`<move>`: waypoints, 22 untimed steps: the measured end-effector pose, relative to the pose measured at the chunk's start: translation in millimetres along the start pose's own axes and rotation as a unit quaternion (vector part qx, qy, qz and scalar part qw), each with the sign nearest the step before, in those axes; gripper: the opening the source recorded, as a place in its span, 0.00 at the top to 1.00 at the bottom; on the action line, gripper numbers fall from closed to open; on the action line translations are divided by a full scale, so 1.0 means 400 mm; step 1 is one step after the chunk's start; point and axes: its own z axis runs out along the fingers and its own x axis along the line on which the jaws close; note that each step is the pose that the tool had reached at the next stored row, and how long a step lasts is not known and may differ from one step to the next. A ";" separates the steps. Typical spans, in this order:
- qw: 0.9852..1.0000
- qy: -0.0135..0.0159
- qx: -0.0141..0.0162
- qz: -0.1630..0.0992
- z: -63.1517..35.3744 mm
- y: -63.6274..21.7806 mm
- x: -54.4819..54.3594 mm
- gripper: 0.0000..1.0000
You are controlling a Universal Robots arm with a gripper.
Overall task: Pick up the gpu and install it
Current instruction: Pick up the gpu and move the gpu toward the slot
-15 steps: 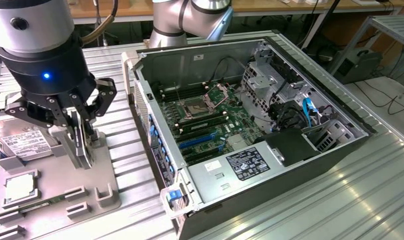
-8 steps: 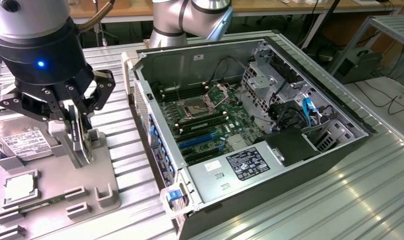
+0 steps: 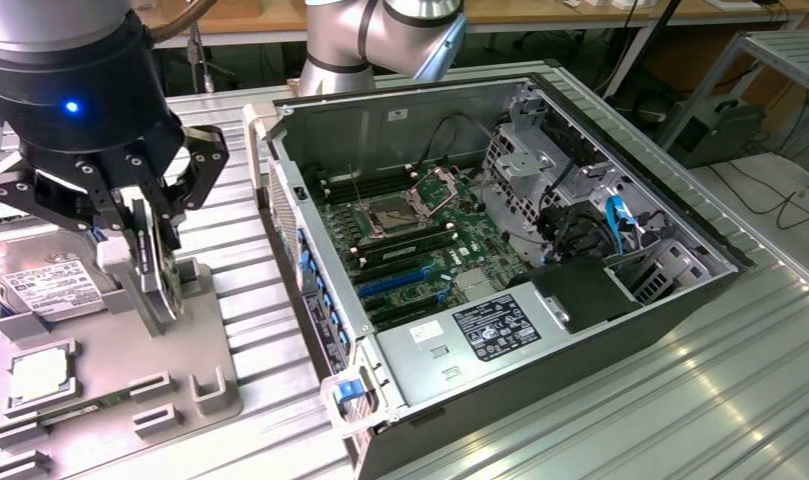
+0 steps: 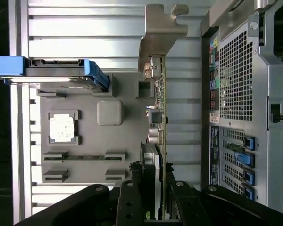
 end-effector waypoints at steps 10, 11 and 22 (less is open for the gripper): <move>1.000 0.000 0.000 0.000 -0.045 0.002 -0.001 0.72; 1.000 0.000 0.000 0.000 -0.051 0.002 -0.001 0.72; 1.000 0.000 0.000 0.000 -0.111 0.005 -0.002 0.72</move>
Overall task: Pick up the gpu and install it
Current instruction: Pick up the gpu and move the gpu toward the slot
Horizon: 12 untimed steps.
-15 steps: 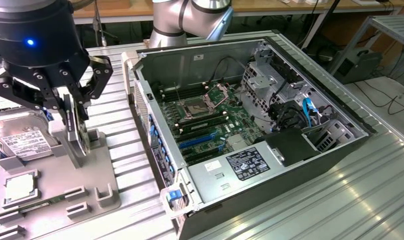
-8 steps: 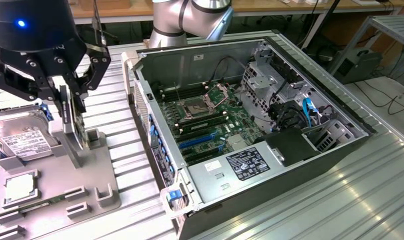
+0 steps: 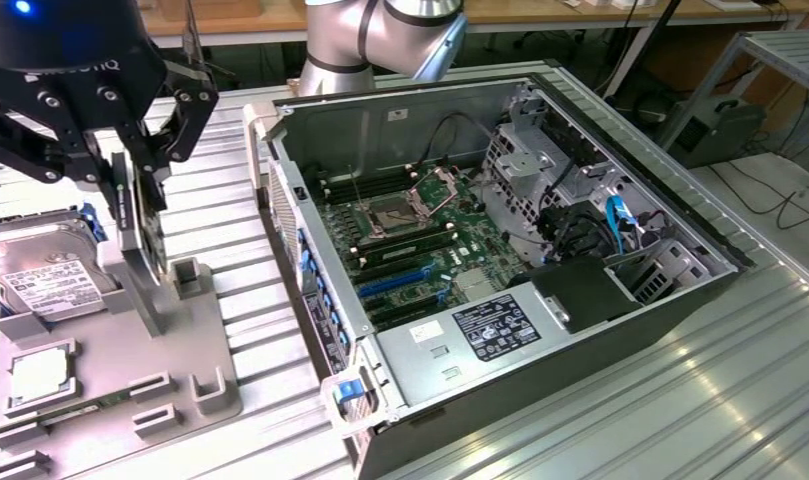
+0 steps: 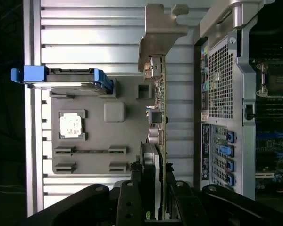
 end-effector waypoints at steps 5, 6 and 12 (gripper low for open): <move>1.000 0.000 0.000 0.000 -0.017 0.001 0.000 0.72; 1.000 0.000 0.000 0.000 -0.022 0.001 -0.001 0.72; 1.000 0.000 0.000 0.000 -0.052 0.002 -0.001 0.72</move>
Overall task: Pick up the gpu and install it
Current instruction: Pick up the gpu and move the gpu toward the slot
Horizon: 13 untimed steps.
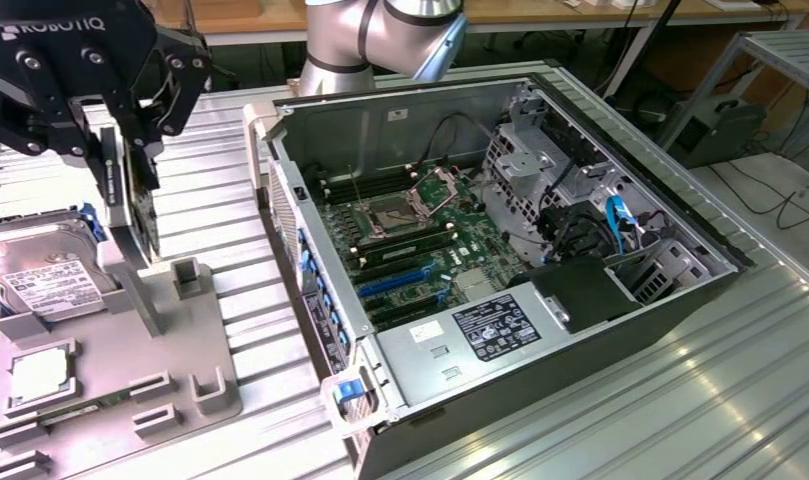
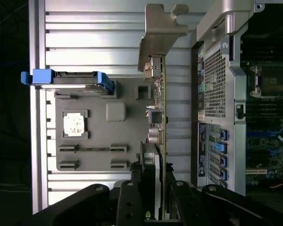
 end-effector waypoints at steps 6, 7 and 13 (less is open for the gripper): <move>1.000 0.000 0.000 0.000 -0.021 0.001 0.000 0.72; 1.000 0.000 0.000 0.000 -0.021 0.001 0.000 0.72; 1.000 0.000 0.000 0.000 -0.021 0.001 -0.003 0.72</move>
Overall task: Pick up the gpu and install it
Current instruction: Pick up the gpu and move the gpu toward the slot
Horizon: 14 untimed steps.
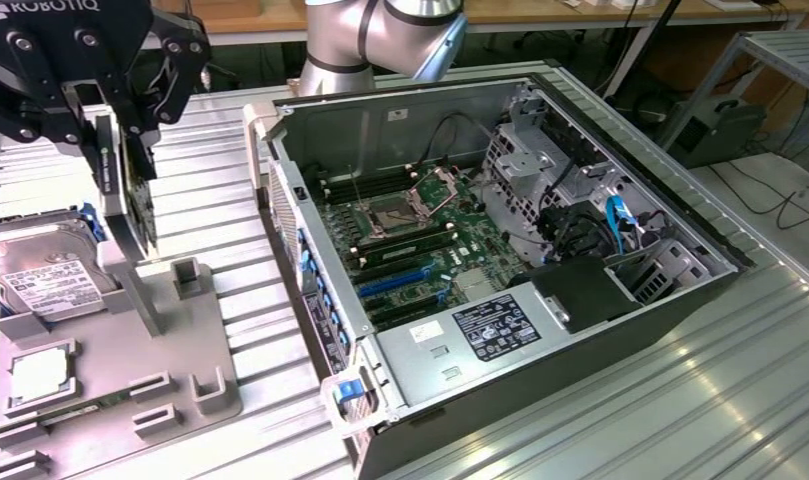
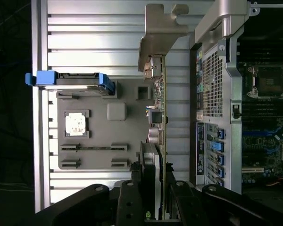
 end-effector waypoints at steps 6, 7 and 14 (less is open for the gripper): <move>1.000 0.000 0.000 0.000 0.001 0.000 -0.012 0.72; 1.000 0.000 0.000 0.000 0.001 0.000 -0.015 0.72; 1.000 0.000 0.000 0.000 0.001 0.000 -0.039 0.72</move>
